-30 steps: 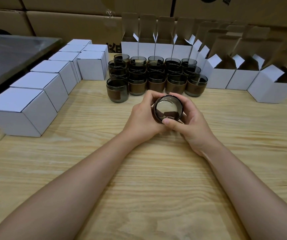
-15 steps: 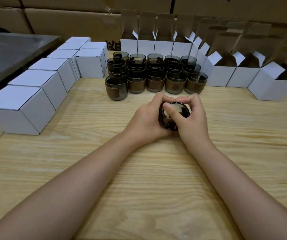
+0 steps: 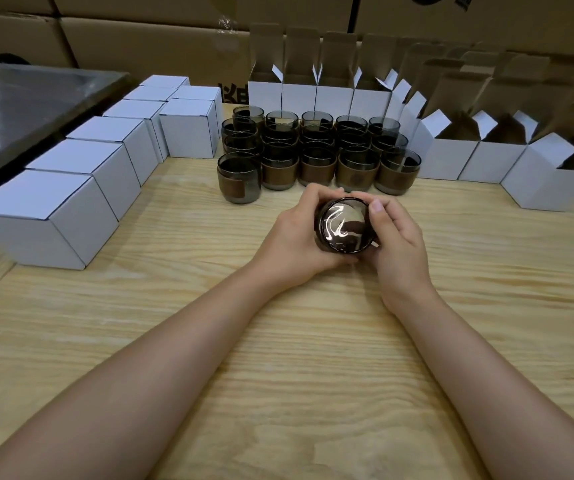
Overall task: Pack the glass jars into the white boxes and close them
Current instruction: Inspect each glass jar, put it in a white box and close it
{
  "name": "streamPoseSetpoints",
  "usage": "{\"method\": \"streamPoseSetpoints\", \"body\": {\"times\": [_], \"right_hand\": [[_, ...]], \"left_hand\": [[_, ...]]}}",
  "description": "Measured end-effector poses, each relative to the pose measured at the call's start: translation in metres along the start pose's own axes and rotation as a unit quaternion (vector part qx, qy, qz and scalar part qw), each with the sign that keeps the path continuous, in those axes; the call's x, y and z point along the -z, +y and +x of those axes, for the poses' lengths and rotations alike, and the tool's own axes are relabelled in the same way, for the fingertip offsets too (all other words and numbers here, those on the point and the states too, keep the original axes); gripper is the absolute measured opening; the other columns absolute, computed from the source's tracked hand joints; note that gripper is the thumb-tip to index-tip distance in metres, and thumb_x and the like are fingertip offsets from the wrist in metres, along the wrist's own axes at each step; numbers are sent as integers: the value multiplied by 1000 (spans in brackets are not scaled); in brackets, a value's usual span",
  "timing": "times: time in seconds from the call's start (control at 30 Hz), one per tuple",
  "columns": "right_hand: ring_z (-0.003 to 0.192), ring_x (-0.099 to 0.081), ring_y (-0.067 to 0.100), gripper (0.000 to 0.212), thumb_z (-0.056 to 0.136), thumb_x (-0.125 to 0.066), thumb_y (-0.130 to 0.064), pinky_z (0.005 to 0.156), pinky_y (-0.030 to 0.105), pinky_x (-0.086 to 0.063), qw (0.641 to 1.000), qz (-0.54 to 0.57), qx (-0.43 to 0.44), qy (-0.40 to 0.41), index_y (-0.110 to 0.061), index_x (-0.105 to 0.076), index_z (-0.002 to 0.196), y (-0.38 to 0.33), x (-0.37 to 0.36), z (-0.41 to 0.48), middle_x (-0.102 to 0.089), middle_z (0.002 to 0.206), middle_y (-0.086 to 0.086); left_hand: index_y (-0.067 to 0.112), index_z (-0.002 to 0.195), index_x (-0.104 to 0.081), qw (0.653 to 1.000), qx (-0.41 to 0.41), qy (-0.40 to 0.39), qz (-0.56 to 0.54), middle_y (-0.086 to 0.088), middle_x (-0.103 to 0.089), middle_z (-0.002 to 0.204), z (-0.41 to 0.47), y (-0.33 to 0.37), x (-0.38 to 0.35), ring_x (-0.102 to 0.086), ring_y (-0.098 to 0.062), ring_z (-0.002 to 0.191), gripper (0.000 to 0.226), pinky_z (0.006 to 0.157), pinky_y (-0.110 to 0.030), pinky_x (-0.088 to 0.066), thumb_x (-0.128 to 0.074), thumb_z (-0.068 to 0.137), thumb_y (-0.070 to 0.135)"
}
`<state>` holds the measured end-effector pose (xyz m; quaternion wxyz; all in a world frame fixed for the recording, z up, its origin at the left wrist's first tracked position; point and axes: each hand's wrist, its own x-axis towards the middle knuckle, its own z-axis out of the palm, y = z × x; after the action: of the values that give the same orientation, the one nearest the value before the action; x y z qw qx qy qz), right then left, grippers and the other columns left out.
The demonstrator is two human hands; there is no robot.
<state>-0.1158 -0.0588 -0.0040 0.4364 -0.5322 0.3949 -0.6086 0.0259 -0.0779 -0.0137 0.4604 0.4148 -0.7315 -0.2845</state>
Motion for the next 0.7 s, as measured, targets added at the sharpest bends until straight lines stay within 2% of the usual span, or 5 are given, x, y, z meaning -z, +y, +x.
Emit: {"method": "streamPoseSetpoints", "body": {"times": [0.13, 0.37, 0.53, 0.6, 0.7], "right_hand": [[97, -67, 11, 31, 101, -39, -11, 76, 29, -56, 997, 54, -29, -37, -22, -68, 107, -4, 3, 0, -72, 104, -4], [106, -64, 20, 33, 93, -46, -3, 81, 29, -54, 988, 123, -63, -74, -17, -62, 118, -5, 11, 2, -66, 115, 4], [121, -57, 28, 54, 77, -49, -5, 93, 35, -50, 988, 108, -54, -93, -18, -56, 129, -5, 13, 5, -58, 132, 12], [121, -55, 31, 58, 76, -49, -4, 96, 39, -49, 989, 90, -35, -116, -22, -53, 131, -5, 12, 4, -59, 129, 12], [118, -57, 31, 59, 81, -57, -10, 99, 39, -48, 988, 44, -12, -146, -29, -46, 136, -4, 10, 1, -56, 131, 17]], "left_hand": [[31, 119, -43, 1000, 5, 13, -14, 13, -61, 118, 2, -3, 1, -58, 2, 110, 81, 92, -20, -49, -94, 56, 21], [27, 120, -47, 991, 57, 19, -121, 6, -62, 117, 4, -1, 4, -62, -7, 108, 76, 92, -29, -53, -91, 58, 16], [21, 119, -53, 969, 103, 27, -221, 1, -62, 117, 3, 7, 5, -60, -17, 115, 60, 79, -37, -59, -83, 68, 19], [24, 122, -52, 957, 121, 25, -262, -4, -63, 116, 3, 9, 6, -65, -24, 109, 58, 67, -39, -60, -79, 71, 26], [32, 123, -46, 946, 126, 14, -298, -9, -72, 95, 2, 12, 9, -72, -30, 70, 50, 53, -34, -58, -68, 79, 38]]}}
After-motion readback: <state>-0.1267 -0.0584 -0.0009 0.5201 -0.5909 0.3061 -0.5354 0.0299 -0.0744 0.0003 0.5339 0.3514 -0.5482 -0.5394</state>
